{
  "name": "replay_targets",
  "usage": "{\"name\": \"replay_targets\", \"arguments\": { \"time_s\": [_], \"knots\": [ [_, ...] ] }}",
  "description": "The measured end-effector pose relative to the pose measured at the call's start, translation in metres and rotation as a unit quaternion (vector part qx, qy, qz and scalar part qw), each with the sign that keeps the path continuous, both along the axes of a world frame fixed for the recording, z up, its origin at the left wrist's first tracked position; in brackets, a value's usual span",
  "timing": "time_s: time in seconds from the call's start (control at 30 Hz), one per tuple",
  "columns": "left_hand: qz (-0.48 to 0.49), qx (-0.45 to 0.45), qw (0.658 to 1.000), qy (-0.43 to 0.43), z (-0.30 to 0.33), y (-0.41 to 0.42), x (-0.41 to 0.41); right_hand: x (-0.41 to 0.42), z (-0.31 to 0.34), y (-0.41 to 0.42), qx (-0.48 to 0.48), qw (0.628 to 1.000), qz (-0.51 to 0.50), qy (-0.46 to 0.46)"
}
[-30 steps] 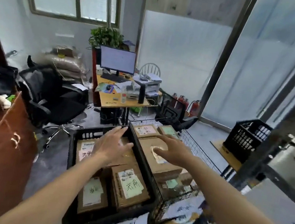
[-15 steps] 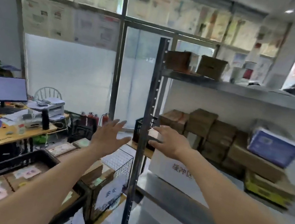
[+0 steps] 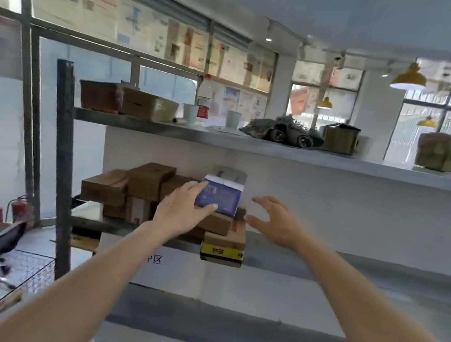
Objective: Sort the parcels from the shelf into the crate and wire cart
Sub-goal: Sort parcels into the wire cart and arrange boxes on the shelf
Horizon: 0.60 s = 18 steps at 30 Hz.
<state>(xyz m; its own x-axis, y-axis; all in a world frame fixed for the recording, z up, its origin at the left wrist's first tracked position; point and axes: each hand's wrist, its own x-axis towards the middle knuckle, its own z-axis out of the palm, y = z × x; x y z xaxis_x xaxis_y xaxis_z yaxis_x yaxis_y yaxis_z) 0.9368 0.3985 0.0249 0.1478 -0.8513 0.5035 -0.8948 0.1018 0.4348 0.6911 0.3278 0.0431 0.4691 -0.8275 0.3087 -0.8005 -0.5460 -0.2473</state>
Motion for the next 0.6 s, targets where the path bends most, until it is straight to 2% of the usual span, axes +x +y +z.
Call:
{"name": "replay_targets", "arguments": {
  "time_s": [0.13,0.27,0.6],
  "knots": [
    [0.009,-0.001,1.0,0.016,-0.002,-0.023,-0.049,-0.06,-0.008,-0.022,0.015,1.0,-0.016,-0.019],
    [0.036,0.009,0.999,0.005,-0.007,-0.041,-0.057,-0.075,-0.011,-0.037,0.024,0.999,-0.008,-0.042],
    [0.061,0.015,0.998,0.002,0.007,-0.127,-0.013,0.002,-0.007,-0.115,0.088,0.987,0.019,-0.13]
  ]
}}
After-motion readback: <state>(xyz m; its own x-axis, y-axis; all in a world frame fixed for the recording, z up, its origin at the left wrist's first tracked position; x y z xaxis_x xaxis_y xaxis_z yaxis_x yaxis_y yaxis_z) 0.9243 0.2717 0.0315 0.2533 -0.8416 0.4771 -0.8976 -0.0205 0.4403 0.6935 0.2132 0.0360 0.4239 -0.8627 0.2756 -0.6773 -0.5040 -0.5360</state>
